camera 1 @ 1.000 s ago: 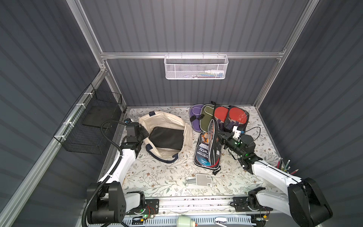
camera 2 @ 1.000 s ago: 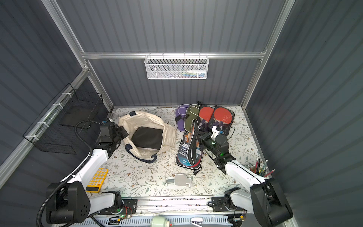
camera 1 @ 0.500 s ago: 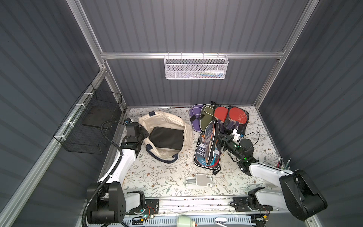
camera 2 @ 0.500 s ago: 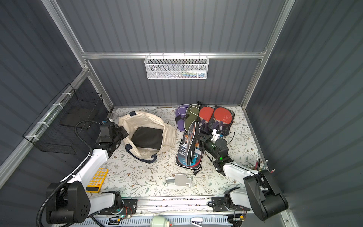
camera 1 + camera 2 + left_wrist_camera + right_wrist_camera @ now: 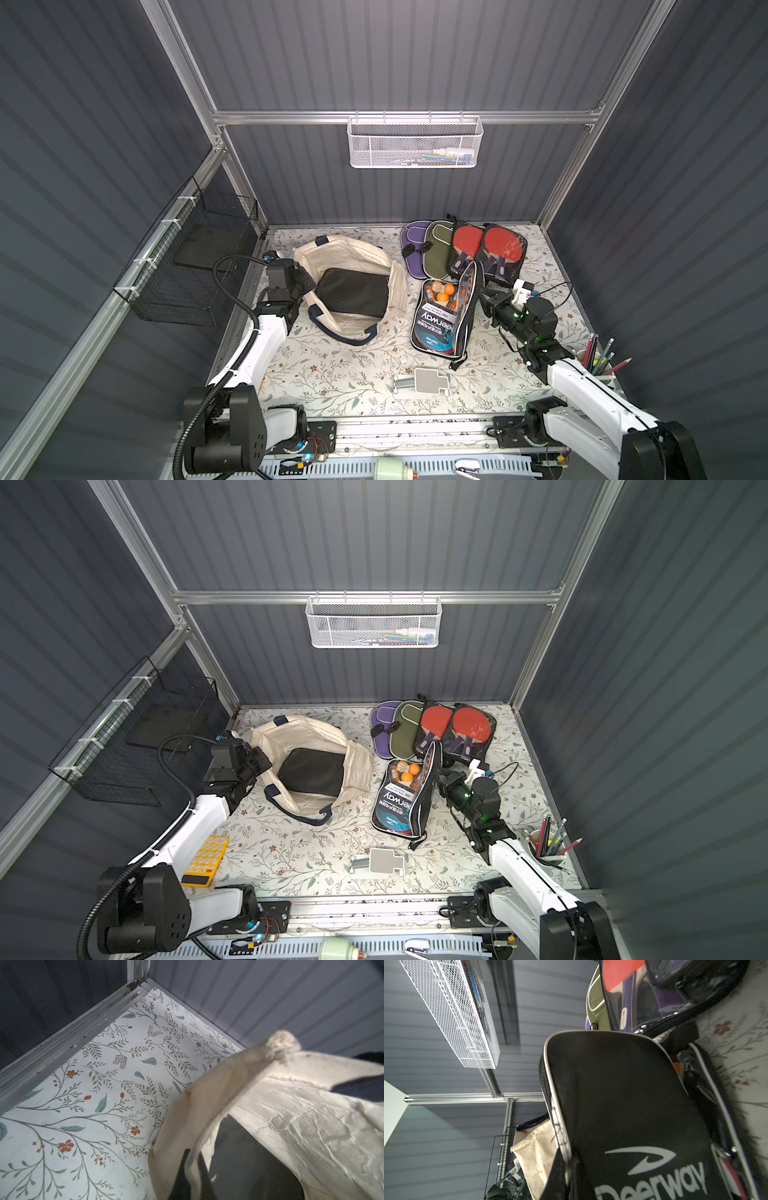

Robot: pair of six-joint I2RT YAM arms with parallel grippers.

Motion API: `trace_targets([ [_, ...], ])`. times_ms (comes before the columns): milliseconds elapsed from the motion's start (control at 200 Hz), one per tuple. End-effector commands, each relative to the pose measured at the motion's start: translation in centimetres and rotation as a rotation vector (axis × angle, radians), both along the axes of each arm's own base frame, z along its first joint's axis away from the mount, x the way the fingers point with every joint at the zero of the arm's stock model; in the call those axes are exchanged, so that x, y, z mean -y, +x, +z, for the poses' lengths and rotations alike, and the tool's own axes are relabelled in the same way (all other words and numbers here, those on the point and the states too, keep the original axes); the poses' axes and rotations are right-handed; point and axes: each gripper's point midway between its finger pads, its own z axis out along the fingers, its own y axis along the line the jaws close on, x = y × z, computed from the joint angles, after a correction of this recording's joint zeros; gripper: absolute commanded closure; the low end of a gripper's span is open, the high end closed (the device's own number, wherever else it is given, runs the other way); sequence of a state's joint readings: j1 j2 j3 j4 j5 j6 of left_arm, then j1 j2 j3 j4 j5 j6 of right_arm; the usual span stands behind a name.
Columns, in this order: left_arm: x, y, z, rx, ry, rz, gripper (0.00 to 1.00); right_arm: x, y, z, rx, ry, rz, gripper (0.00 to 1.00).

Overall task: Remove the ping pong set from the canvas bag
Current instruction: Place the ping pong set at the ping pong set.

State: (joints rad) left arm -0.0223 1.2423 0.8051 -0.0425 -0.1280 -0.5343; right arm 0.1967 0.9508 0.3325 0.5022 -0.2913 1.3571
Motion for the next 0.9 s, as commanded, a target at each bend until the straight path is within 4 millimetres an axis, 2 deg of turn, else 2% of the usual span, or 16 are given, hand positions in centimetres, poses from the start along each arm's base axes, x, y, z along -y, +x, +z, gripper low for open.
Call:
trace_targets([
  [0, -0.5, -0.2, -1.3, -0.041, 0.009, 0.008, 1.0, 0.3, -0.4, -2.0, -0.043, -0.039, 0.014, 1.0],
  [170, -0.5, -0.3, -1.0, -0.035, 0.016, 0.011, 1.0, 0.9, -0.6, -3.5, -0.084, -0.048, -0.005, 0.99],
  [290, -0.6, -0.4, -0.9, -0.035, 0.021, 0.014, 1.0, 1.6, -1.0, -4.5, -0.116, -0.062, -0.023, 0.87],
  [355, -0.6, -0.4, -1.0, -0.037, 0.02, 0.013, 1.0, 2.2, -1.4, -5.1, -0.135, -0.07, -0.036, 0.76],
  [405, -0.6, -0.4, -1.1, -0.038, 0.019, 0.013, 1.0, 2.7, -1.7, -5.3, -0.143, -0.077, -0.05, 0.67],
  [540, -0.6, -0.3, -1.4, -0.041, 0.014, 0.012, 1.0, 4.2, -2.4, -5.4, -0.16, -0.105, -0.086, 0.53],
  [685, -0.5, -0.2, -1.7, -0.042, 0.007, 0.011, 1.0, 5.3, -2.9, -5.7, -0.176, -0.136, -0.116, 0.49],
  [896, -0.5, -0.4, -1.8, -0.044, 0.008, 0.011, 1.0, 6.4, -3.2, -7.4, -0.234, -0.183, -0.146, 0.48],
])
